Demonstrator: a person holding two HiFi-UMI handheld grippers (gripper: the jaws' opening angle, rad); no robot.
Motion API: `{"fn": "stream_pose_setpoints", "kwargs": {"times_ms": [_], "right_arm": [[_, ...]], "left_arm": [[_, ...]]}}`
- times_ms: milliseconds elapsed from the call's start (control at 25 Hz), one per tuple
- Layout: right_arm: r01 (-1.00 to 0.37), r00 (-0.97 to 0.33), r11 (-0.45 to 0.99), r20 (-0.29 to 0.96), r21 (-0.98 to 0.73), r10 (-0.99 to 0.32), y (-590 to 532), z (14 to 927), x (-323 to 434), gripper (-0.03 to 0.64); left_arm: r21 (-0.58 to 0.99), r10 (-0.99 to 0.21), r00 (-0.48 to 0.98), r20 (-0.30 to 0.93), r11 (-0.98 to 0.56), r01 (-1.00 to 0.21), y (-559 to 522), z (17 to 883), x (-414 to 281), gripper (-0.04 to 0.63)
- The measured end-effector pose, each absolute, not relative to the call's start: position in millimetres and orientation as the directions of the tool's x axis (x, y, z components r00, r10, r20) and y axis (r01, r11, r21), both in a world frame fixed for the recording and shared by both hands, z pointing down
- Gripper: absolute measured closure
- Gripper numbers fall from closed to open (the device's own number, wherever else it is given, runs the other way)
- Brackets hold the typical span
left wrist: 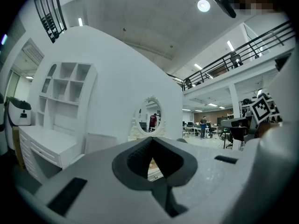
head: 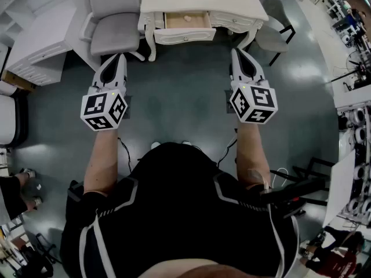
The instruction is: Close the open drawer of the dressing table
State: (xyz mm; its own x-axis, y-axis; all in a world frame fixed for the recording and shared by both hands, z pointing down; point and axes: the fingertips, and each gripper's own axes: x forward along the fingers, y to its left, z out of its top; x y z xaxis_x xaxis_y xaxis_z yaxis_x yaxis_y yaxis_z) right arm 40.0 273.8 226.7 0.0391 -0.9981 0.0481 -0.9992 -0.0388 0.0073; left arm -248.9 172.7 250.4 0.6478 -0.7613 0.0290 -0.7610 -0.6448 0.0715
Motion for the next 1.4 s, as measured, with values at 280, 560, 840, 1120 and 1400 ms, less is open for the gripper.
{"fn": "stream_pose_setpoints", "kwargs": {"times_ms": [280, 560, 840, 1120, 1400], "right_arm": [[-0.999, 0.05, -0.049, 0.046, 0.02, -0.998, 270.7, 223.7, 28.1, 0.614], [-0.996, 0.083, -0.083, 0.03, -0.01, -0.996, 270.1, 219.4, 14.1, 0.614], [-0.997, 0.07, -0.07, 0.031, 0.026, -0.997, 263.7, 221.5, -15.0, 0.614], [-0.997, 0.073, -0.073, 0.053, 0.01, -0.996, 254.7, 237.0, -23.7, 0.612], [-1.0, 0.031, -0.031, 0.05, 0.002, -0.998, 213.1, 243.1, -14.9, 0.612]], "left_arm": [[0.047, -0.774, 0.633, 0.015, -0.631, -0.774, 165.8, 248.8, -261.6, 0.591], [0.13, -0.76, 0.65, -0.008, -0.645, -0.753, 155.4, 253.4, -279.5, 0.591], [0.118, -0.728, 0.686, -0.015, -0.682, -0.722, 142.9, 271.0, -297.3, 0.591], [0.108, -0.701, 0.713, 0.003, -0.709, -0.697, 137.0, 283.1, -300.2, 0.591], [0.08, -0.736, 0.676, -0.032, -0.676, -0.732, 107.1, 270.2, -297.4, 0.591]]}}
